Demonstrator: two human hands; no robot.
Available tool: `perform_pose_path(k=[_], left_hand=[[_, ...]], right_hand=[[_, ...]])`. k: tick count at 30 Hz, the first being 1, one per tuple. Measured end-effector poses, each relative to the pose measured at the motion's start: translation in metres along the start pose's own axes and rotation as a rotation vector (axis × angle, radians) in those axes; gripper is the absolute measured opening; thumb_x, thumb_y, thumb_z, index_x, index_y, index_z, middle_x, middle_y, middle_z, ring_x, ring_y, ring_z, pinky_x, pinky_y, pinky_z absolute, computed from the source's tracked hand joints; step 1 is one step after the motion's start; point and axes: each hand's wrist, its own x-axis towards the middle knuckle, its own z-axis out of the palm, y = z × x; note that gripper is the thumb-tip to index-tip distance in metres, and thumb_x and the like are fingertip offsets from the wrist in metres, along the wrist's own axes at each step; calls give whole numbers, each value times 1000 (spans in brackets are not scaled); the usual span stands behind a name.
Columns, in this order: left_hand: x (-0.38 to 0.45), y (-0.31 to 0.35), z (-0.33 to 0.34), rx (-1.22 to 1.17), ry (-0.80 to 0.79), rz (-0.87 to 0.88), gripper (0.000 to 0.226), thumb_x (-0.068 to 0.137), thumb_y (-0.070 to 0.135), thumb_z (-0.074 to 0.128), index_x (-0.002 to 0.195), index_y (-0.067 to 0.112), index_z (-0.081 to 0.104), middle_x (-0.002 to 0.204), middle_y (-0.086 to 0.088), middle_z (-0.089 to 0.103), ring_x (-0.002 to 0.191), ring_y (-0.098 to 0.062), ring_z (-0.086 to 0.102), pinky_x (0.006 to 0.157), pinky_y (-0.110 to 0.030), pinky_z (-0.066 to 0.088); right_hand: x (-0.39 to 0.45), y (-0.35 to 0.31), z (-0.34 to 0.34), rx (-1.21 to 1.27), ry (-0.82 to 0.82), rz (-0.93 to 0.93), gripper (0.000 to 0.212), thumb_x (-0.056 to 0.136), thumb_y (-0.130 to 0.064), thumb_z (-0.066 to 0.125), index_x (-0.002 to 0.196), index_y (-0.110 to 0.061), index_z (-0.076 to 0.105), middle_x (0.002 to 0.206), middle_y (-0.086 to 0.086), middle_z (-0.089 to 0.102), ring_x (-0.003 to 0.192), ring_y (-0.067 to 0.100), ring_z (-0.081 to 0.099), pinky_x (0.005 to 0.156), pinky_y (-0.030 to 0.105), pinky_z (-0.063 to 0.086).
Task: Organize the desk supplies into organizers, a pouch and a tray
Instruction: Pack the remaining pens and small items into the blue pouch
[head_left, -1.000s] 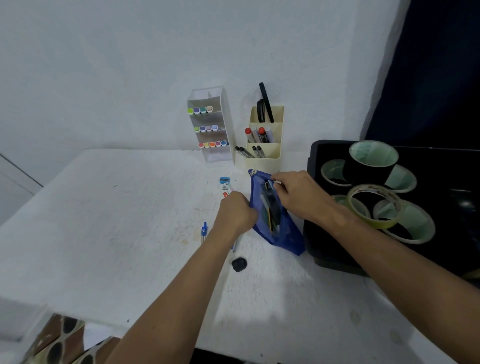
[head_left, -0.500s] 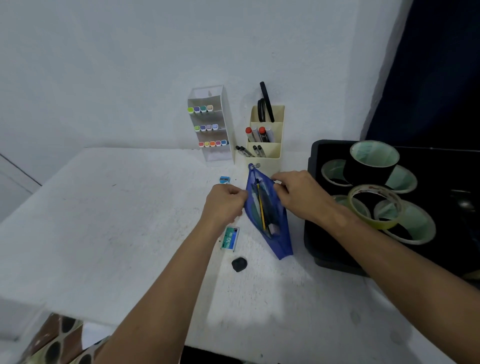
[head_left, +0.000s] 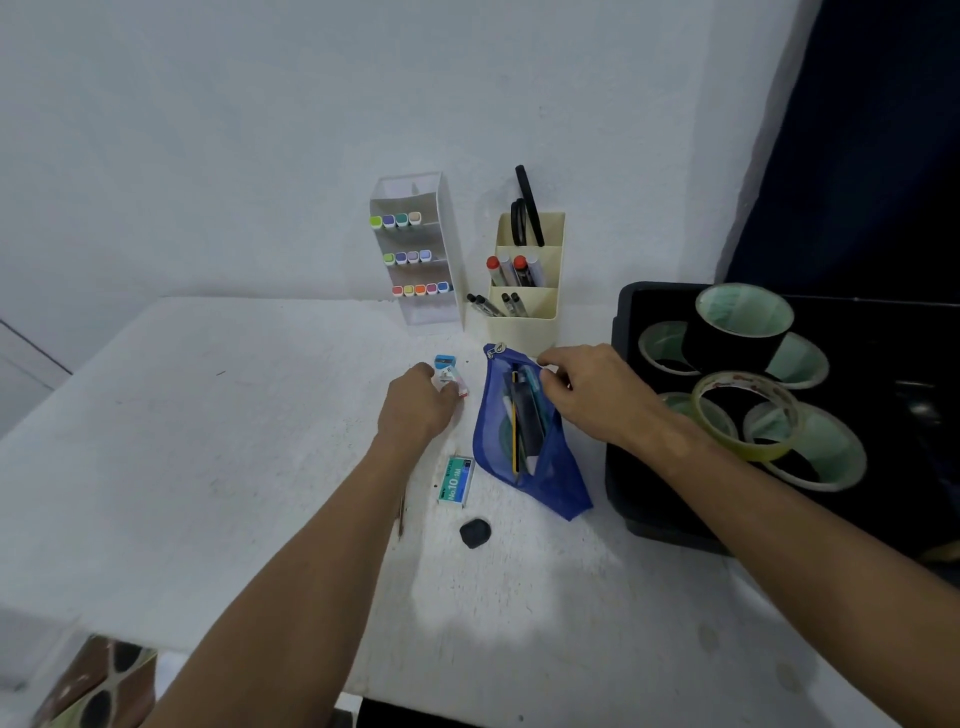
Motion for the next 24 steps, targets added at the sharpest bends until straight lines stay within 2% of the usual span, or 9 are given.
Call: perform_pose_path(k=[3, 7, 10, 17, 19, 24], left_hand=[[5, 4, 4, -10, -10, -10, 52, 92, 46, 54, 124, 6, 49, 126, -14, 58, 111, -27, 56, 78, -31, 41], [11, 4, 11, 26, -14, -41, 59, 84, 57, 57, 118, 9, 50, 119, -12, 60, 103, -26, 59, 78, -36, 48], [11, 4, 12, 43, -1, -62, 67, 80, 62, 60, 120, 10, 46, 119, -10, 58, 104, -26, 59, 78, -36, 49], [13, -1, 13, 57, -16, -54, 50, 85, 37, 64, 121, 8, 46, 120, -12, 57, 105, -26, 58, 74, -33, 47], [14, -3, 10, 103, -10, -55, 50, 85, 35, 64, 123, 8, 45, 121, -12, 55, 107, -25, 57, 76, -33, 47], [16, -24, -1, 214, 28, -83, 39, 88, 30, 60, 118, 9, 48, 116, -12, 52, 99, -25, 58, 71, -31, 48]], right_hand=[[1, 2, 2, -1, 8, 2, 27, 96, -23, 45, 108, -13, 67, 90, 11, 70, 76, 24, 63, 70, 39, 55], [-1, 1, 1, 3, 9, 13, 27, 96, -23, 46, 111, -13, 65, 90, 11, 70, 78, 25, 64, 72, 41, 56], [-1, -1, -1, 15, 3, 13, 28, 96, -24, 46, 115, -14, 64, 92, 11, 70, 79, 25, 64, 73, 41, 56], [-1, 0, 0, 19, 2, 17, 28, 97, -22, 46, 119, -14, 62, 95, 11, 70, 80, 23, 64, 74, 39, 57], [-1, 0, 0, 11, -3, 17, 28, 97, -22, 46, 118, -14, 62, 98, 11, 69, 83, 24, 64, 75, 39, 57], [-1, 1, 1, -5, 2, 11, 27, 97, -22, 45, 115, -12, 63, 97, 12, 69, 86, 26, 64, 75, 42, 56]])
